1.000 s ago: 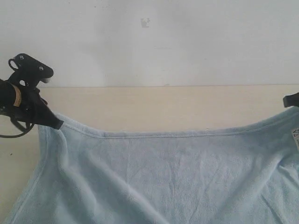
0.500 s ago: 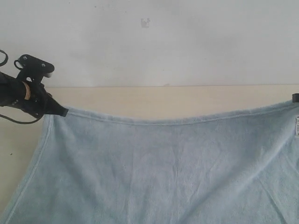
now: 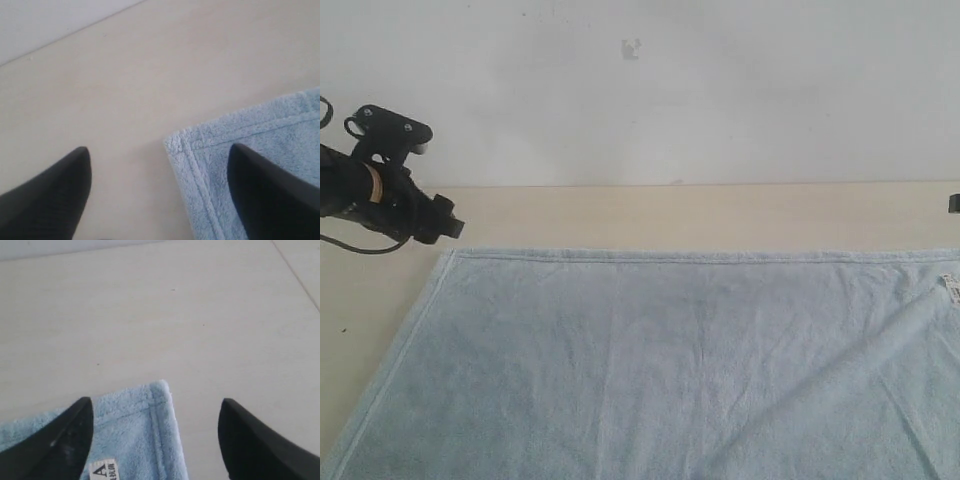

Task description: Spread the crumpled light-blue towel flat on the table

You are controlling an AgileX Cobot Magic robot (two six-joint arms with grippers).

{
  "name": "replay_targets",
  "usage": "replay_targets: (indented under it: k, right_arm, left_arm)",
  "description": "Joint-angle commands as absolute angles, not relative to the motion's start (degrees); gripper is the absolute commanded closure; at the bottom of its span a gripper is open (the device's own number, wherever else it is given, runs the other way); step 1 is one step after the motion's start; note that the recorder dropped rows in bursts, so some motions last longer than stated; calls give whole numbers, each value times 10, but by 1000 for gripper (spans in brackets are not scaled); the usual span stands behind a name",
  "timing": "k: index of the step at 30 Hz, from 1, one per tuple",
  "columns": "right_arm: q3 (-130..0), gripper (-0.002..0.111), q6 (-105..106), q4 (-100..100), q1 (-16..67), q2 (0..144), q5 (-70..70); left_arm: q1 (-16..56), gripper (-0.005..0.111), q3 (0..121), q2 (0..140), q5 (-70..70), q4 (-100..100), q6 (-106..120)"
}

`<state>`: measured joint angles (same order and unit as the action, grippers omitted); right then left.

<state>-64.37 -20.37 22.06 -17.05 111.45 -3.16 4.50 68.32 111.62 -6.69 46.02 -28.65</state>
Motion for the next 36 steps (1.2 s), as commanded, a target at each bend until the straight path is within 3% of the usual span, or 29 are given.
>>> replay_targets:
  k: [1, 4, 10, 11, 16, 22, 29, 36]
  right_arm:
    - [-647, 53, -249, 222, -170, 1052, -10]
    - [-647, 68, -277, 222, -170, 1001, 37]
    - [-647, 109, -272, 199, -160, 918, 299]
    - [-645, 108, -259, 190, -156, 917, 346]
    - [-586, 108, -40, 7, -129, 918, 473]
    - [-475, 108, 37, -54, -109, 901, 440]
    - [-379, 108, -66, 31, -109, 867, 313]
    - [-388, 108, -65, 31, -109, 922, 305]
  left_arm:
    - [46, 41, 687, 1057, -78, 402, -297]
    - [46, 53, 687, 1004, -110, 365, -298]
    - [46, 98, 671, 908, -274, 221, -262]
    - [46, 102, 660, 899, -301, 192, -227]
    - [54, 103, 563, 882, -355, -57, 11]
    - [100, 103, 434, 881, -353, -405, 464]
    - [105, 103, 431, 884, -284, -359, 462]
    - [105, 103, 433, 976, -221, -276, 399]
